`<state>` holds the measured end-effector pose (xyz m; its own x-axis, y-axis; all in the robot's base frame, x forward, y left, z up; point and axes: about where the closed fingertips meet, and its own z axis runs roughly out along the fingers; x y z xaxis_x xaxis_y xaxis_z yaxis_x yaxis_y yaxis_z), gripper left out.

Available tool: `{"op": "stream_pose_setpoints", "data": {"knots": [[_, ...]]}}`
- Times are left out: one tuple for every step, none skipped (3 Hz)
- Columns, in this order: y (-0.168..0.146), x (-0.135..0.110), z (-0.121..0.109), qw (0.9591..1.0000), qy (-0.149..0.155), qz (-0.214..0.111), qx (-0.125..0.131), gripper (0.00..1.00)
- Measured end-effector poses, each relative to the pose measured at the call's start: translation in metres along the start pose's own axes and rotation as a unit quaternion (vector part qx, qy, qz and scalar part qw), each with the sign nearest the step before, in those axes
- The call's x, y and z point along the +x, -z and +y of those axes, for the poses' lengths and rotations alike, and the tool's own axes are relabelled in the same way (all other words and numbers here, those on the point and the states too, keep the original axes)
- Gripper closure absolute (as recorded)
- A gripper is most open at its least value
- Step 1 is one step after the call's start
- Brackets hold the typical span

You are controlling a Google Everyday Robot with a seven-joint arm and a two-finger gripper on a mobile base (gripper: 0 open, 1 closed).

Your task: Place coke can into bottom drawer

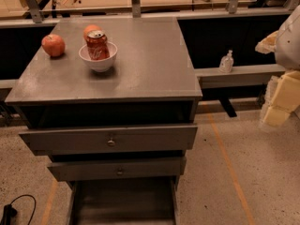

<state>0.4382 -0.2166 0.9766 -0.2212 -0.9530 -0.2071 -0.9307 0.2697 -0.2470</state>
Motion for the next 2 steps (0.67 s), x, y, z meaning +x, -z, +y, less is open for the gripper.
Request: {"op": "stream_pose_setpoints", "data": {"knots": [[0.0, 0.0, 0.0, 1.0, 0.0, 0.0, 0.0, 0.0], [-0.005, -0.033, -0.012, 0.9963, -0.019, -0.083, 0.001, 0.0]]}}
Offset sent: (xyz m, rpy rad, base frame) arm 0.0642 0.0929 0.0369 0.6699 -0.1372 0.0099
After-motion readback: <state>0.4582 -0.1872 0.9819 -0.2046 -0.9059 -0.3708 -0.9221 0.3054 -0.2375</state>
